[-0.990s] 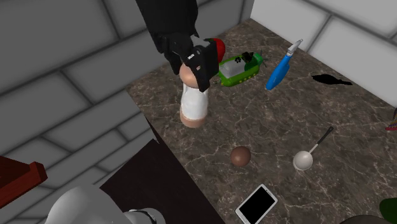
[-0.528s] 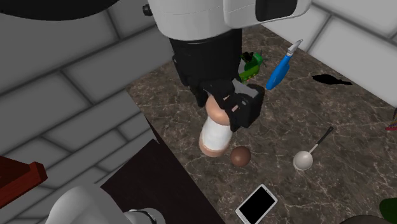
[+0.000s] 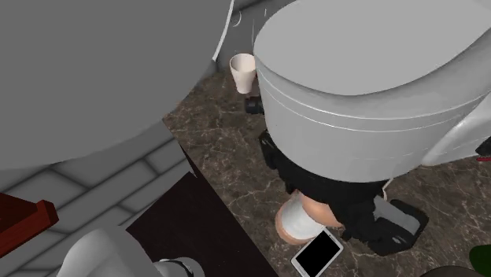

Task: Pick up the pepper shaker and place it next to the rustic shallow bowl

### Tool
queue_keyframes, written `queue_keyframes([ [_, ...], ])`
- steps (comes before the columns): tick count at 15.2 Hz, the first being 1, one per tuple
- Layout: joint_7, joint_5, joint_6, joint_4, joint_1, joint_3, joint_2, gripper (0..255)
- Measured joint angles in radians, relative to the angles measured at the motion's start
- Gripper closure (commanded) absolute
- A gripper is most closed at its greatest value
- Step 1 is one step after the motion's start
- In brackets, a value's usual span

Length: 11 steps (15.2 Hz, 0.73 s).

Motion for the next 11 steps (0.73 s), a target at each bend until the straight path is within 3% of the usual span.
queue_keyframes([
  [11, -0.261, -0.17, 0.053, 0.077, -0.04, -0.272, 0.039, 255],
])
